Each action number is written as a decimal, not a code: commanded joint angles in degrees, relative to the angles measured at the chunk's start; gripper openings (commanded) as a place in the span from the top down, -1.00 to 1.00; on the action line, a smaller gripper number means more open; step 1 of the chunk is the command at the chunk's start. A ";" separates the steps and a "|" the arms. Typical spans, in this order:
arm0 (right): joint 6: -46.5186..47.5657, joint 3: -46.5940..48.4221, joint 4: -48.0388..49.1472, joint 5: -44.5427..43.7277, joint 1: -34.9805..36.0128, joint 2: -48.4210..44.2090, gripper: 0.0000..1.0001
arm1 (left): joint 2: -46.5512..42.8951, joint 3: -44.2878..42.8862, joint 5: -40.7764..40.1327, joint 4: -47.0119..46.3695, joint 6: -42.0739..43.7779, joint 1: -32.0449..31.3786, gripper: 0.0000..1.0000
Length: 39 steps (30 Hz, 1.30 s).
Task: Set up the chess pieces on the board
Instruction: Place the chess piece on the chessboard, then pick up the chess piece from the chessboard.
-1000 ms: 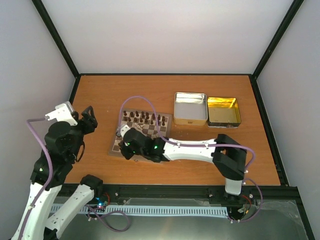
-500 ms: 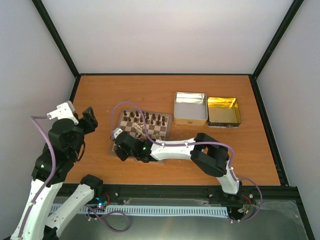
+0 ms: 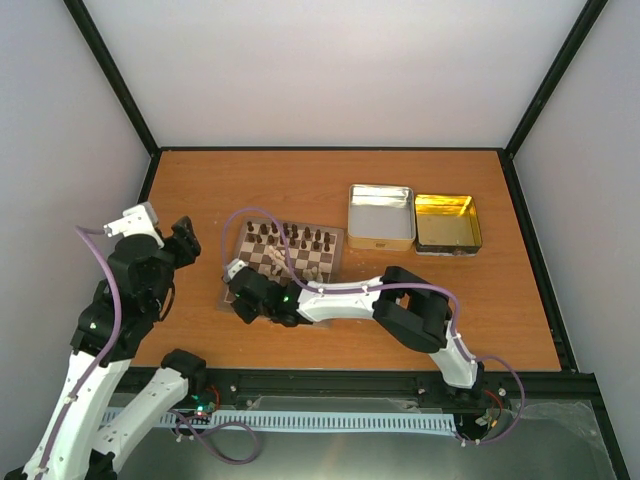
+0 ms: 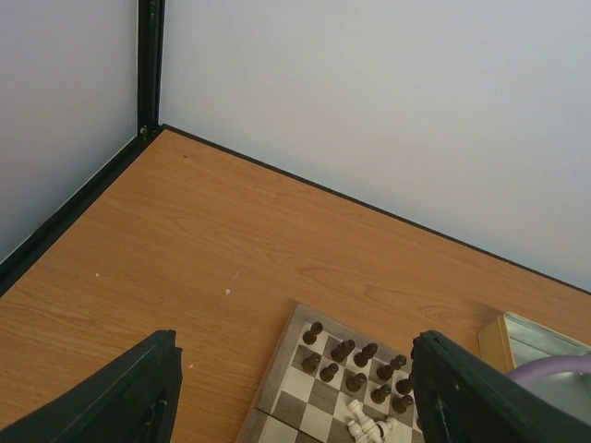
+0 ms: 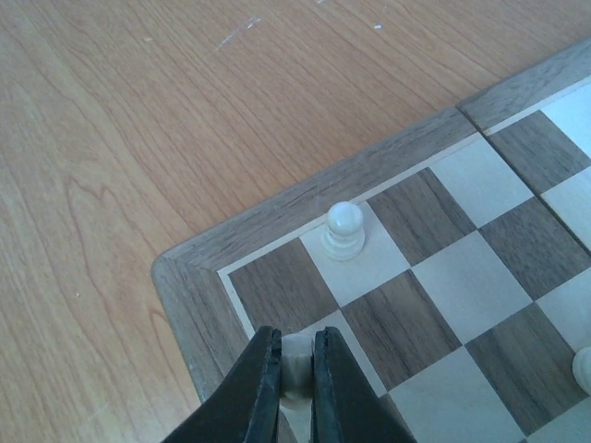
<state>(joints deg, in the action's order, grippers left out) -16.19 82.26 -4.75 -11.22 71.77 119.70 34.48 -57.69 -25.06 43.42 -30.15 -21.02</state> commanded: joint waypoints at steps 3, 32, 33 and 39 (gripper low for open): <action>0.90 2.21 -0.59 -2.13 0.39 1.72 0.82 | 0.24 0.47 -0.02 -0.70 -0.35 -0.34 -0.38; -13.47 -2.79 -11.85 -8.08 -4.40 -17.00 0.22 | 1.13 1.90 9.10 -4.84 2.69 -0.34 -0.49; -15.21 -4.40 -13.50 -8.51 -5.49 -19.00 0.21 | 1.34 2.41 10.87 -5.64 3.33 -0.34 -0.50; -23.22 -13.14 -24.36 -6.83 -12.03 -24.14 0.15 | 5.33 5.45 21.26 -8.63 5.51 -0.34 -0.50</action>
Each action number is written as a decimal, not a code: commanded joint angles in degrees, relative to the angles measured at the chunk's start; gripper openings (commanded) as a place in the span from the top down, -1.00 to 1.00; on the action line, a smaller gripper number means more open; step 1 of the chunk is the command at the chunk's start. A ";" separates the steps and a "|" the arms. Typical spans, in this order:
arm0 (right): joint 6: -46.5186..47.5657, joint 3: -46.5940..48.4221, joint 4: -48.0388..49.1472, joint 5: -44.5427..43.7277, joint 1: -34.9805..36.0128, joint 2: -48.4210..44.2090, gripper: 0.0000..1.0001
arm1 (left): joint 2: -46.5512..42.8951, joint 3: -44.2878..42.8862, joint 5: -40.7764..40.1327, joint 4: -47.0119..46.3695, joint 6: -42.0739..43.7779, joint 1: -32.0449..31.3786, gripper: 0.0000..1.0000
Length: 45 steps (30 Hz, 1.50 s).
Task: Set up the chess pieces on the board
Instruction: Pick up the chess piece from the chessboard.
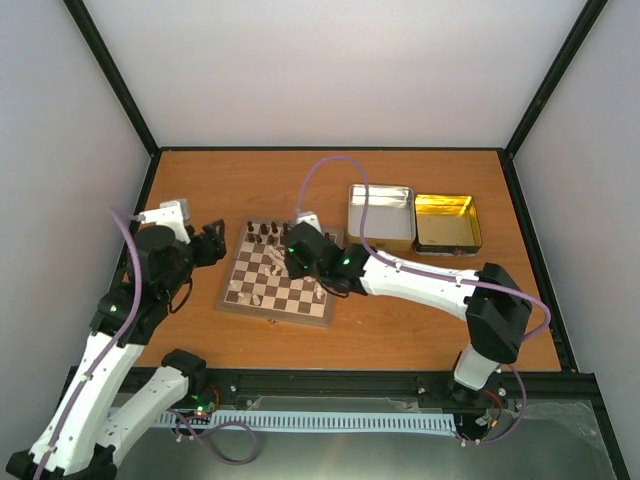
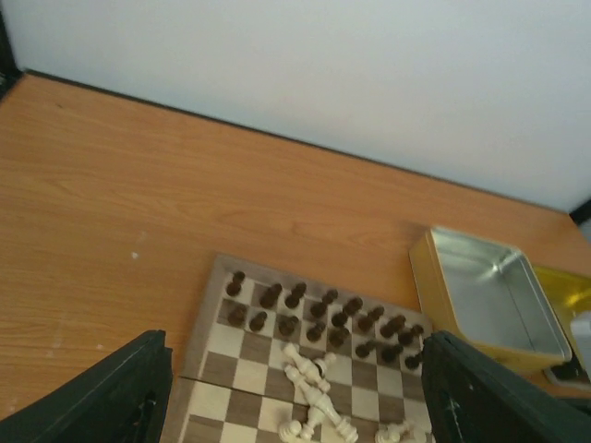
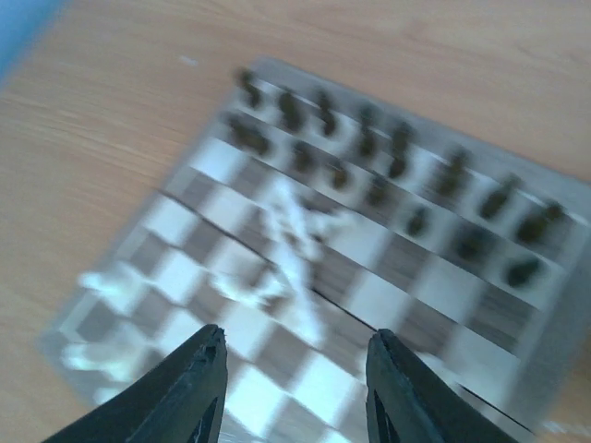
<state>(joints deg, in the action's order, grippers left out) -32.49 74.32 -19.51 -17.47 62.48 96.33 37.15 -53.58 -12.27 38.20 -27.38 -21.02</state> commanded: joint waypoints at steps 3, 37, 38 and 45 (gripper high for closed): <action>-7.11 -7.64 -10.06 0.84 -3.84 -1.77 0.15 | 5.02 2.18 10.35 -3.77 2.67 -0.34 -0.50; -3.64 3.99 -13.22 3.78 -4.12 13.09 0.60 | 6.29 4.07 9.91 -2.49 1.80 -0.34 -0.49; -3.62 4.18 -13.28 3.64 -4.12 13.23 0.65 | 6.26 4.09 9.82 -2.40 1.67 -0.34 -0.49; -3.48 4.00 -13.61 5.85 -3.99 10.63 0.89 | 5.95 3.91 9.57 -2.06 1.62 -0.34 -0.49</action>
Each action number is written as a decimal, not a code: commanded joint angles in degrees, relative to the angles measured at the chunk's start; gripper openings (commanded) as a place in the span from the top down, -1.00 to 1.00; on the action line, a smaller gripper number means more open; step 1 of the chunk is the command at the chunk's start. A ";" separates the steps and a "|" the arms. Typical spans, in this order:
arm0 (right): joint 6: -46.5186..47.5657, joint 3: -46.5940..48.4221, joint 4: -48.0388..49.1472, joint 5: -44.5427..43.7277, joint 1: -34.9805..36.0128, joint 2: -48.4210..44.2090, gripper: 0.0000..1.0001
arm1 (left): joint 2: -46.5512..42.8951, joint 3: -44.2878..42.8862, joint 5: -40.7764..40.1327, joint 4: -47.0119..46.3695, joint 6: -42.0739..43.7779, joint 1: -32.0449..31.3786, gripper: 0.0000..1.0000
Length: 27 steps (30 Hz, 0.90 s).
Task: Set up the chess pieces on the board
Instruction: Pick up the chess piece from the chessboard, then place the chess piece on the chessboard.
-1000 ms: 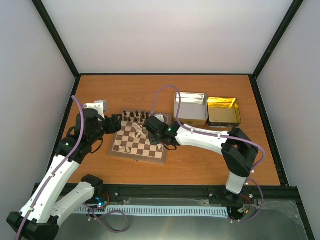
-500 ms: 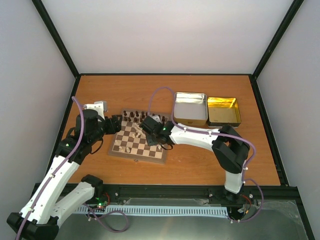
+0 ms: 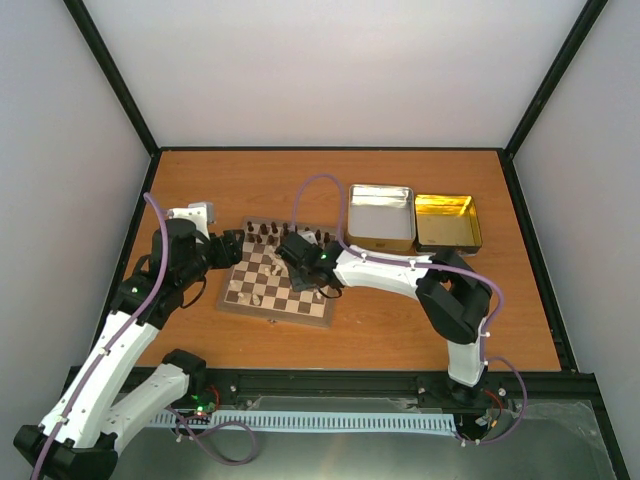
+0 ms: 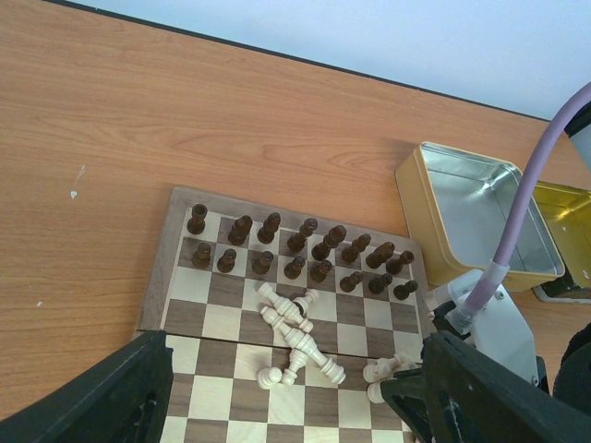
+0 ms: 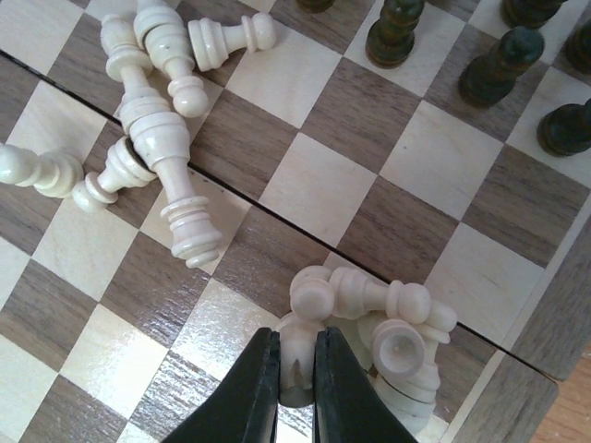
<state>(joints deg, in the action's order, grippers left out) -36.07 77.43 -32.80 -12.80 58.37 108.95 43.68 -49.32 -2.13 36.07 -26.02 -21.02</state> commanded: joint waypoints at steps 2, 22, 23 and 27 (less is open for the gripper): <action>0.34 0.11 0.40 3.35 0.29 -3.82 0.89 | -0.62 -0.27 -0.67 0.05 0.22 -0.35 -0.49; 2.50 -2.01 -1.74 2.97 8.21 -4.62 0.88 | -1.03 -0.50 -1.31 -0.57 -0.96 -0.34 -0.50; 2.54 -2.02 -1.73 3.02 8.32 -4.38 0.88 | -0.93 -0.43 -1.25 -0.53 -1.04 -0.34 -0.50; 2.61 -2.07 -1.78 3.00 8.34 -2.90 0.86 | -0.73 -0.48 -1.04 -0.74 -1.22 -0.34 -0.50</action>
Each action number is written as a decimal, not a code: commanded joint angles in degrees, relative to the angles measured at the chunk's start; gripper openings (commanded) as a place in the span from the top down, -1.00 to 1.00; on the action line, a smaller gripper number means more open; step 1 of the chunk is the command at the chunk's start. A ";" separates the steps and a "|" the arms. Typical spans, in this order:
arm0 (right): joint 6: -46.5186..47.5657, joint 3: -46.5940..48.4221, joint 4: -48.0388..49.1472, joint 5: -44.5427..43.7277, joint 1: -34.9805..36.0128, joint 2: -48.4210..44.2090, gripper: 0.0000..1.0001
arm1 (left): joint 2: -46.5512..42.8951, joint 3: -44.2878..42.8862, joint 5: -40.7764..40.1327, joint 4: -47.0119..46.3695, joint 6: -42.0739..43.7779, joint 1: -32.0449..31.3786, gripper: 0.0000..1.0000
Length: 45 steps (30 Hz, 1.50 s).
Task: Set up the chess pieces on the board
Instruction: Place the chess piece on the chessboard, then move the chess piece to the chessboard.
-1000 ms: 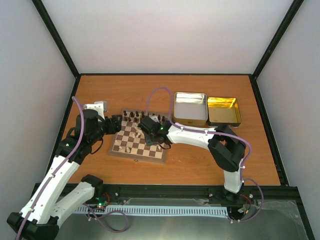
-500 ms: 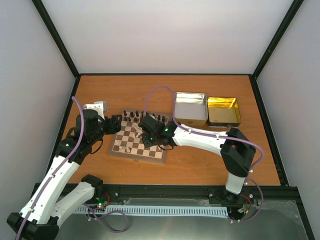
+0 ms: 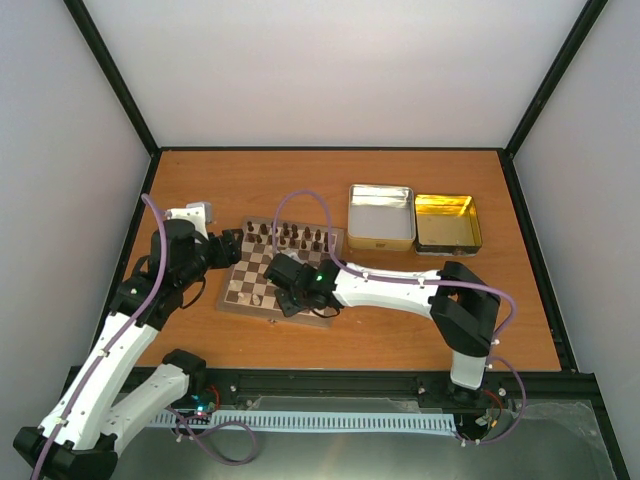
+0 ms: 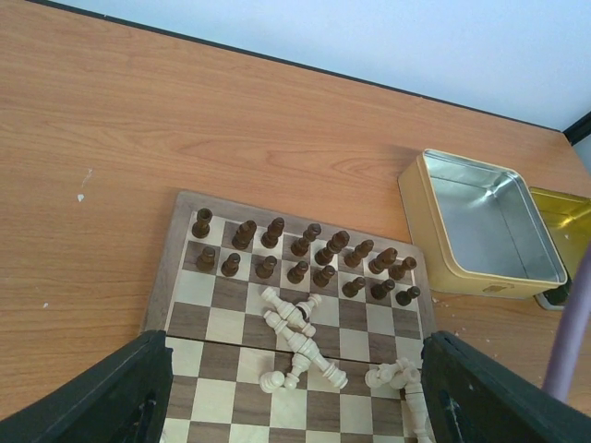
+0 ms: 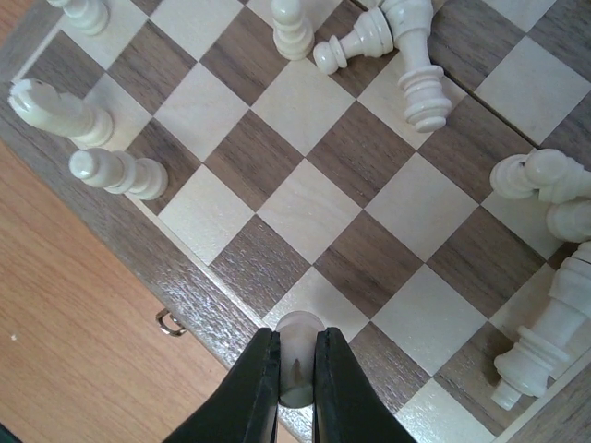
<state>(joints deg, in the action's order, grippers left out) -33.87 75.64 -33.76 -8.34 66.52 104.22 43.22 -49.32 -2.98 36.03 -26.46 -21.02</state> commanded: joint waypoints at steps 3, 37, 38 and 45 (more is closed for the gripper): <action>0.30 -0.37 -0.28 -1.00 0.19 2.65 0.85 | -0.29 -0.45 -0.11 -0.61 -0.71 -0.30 -0.50; 1.49 0.87 0.76 -0.38 -0.21 0.11 0.22 | -0.90 -0.51 -0.53 0.37 -1.41 -0.34 -0.50; 1.43 1.35 0.41 -0.21 -0.17 0.77 0.22 | -0.92 -0.54 -0.64 0.47 -1.40 -0.34 -0.50; 1.52 1.86 -1.11 -0.60 -0.04 3.63 0.34 | -0.89 -0.39 -0.83 0.65 -1.25 -0.34 -0.50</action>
<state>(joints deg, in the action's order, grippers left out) -33.26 75.83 -33.47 -8.75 66.15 106.28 42.85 -49.32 -3.29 36.16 -27.16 -21.02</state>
